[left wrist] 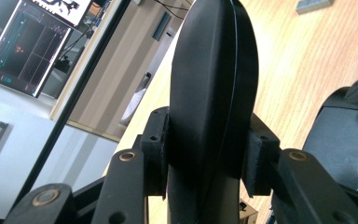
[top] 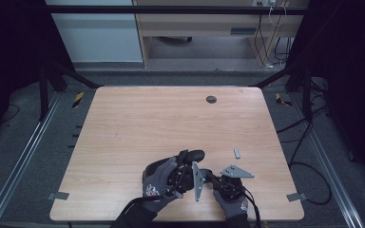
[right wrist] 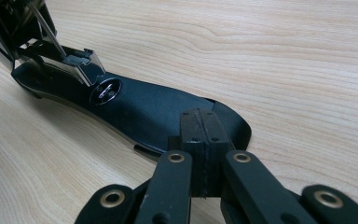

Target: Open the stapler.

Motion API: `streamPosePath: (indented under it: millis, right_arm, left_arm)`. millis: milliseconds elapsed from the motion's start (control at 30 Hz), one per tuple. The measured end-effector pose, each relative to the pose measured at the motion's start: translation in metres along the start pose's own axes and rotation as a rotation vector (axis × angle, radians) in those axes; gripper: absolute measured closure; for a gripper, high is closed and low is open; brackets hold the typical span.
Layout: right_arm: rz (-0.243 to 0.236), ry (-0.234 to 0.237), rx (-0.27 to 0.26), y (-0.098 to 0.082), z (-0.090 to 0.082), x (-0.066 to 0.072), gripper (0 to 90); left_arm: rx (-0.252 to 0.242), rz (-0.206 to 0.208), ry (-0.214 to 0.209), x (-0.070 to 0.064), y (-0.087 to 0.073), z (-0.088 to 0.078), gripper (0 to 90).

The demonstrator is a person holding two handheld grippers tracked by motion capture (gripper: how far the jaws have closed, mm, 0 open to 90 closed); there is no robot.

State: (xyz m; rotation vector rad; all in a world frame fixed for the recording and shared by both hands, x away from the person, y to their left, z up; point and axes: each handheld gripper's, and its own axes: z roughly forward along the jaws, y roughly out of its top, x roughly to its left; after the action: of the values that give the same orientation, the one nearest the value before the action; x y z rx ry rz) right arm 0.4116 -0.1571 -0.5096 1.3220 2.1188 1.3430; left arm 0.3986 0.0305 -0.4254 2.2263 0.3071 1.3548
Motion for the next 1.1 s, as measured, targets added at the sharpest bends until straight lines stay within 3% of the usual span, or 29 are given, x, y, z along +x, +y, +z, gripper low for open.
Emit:
streamPosePath:
  millis: [800, 1100]
  right_arm:
    - [-0.022, 0.000, 0.008, 0.001, 0.002, 0.002, 90.0]
    - [-0.022, -0.002, 0.009, 0.001, 0.002, 0.003, 90.0]
  left_arm:
    - [-0.029, -0.110, -0.017, 0.029, -0.013, -0.016, 59.2]
    - [-0.047, -0.171, -0.018, 0.041, -0.020, -0.022, 59.3]
